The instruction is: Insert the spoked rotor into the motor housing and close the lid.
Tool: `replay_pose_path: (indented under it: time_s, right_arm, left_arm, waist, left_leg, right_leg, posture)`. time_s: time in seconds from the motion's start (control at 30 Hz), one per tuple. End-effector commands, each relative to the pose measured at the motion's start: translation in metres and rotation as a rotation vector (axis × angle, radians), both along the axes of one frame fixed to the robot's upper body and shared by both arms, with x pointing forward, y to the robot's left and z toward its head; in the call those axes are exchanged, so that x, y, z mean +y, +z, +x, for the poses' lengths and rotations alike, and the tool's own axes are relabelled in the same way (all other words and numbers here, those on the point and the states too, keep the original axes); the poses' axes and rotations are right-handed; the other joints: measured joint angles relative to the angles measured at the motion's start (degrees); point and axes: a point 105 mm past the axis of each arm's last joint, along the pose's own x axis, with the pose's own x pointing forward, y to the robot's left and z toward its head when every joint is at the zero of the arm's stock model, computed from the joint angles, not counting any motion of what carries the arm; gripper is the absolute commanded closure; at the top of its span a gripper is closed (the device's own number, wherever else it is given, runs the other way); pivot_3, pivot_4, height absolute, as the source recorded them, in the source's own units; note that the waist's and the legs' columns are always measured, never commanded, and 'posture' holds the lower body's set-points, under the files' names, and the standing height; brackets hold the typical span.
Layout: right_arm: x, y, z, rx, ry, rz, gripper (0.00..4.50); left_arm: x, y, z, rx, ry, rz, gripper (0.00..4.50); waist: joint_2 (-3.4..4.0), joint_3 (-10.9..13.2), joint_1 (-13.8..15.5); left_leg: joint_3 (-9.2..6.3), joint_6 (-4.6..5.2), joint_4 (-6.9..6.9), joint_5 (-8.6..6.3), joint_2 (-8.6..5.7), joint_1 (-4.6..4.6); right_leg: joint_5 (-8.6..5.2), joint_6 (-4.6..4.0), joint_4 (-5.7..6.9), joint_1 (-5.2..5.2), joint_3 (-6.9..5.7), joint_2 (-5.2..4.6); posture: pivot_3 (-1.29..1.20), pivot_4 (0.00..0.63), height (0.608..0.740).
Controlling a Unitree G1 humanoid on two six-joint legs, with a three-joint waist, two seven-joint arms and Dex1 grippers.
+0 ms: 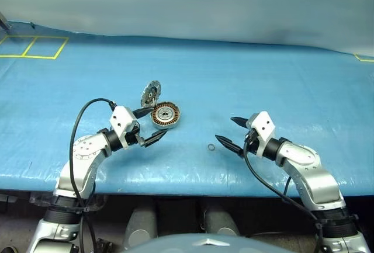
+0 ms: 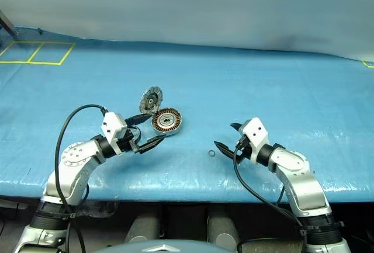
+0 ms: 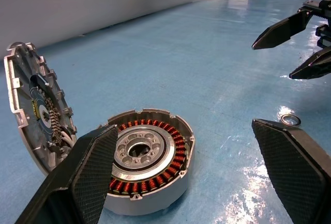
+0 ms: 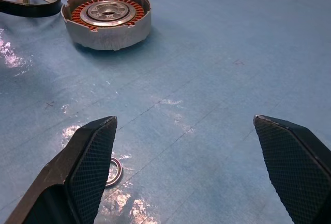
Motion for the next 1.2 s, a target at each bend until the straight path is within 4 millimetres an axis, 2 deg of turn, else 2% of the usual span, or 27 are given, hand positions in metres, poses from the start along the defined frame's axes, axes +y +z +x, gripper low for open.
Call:
replay_pose_path:
  time_s: [0.03,0.77,1.07,1.2]
  right_arm:
    - [0.0044,0.0130,0.0011,-0.057,0.015,0.004,0.05]
    - [0.0073,0.0094,-0.0003,-0.042,0.020,0.003,0.05]
    - [0.0095,0.0091,0.0022,-0.042,0.031,0.001,0.05]
    - [0.0119,0.0109,0.0050,-0.048,0.042,0.001,0.05]
  left_arm:
    - [-0.0031,0.0086,0.0017,-0.040,-0.017,0.001,0.00]
    - [-0.0046,0.0115,-0.0006,-0.029,-0.037,0.014,0.00]
    - [-0.0022,0.0128,0.0015,-0.029,-0.051,0.058,0.00]
    - [-0.0099,0.0133,0.0046,-0.029,-0.087,0.153,0.00]
  waist:
    - [0.00,0.0,0.0]
    - [0.00,0.0,0.0]
    - [0.00,0.0,0.0]
    - [0.00,0.0,0.0]
  left_leg:
    - [0.00,0.00,0.00,0.00,0.00,0.00]
    - [0.00,0.00,0.00,0.00,0.00,0.00]
    - [0.00,0.00,0.00,0.00,0.00,0.00]
    - [0.00,0.00,0.00,0.00,0.00,0.00]
  right_leg:
    - [0.00,0.00,0.00,0.00,0.00,0.00]
    - [0.00,0.00,0.00,0.00,0.00,0.00]
    - [0.00,0.00,0.00,0.00,0.00,0.00]
    - [0.00,0.00,0.00,-0.01,0.00,0.01]
  posture:
    - [0.00,0.150,0.740]
    - [0.00,0.150,0.740]
    - [0.00,0.150,0.740]
    - [0.00,0.150,0.740]
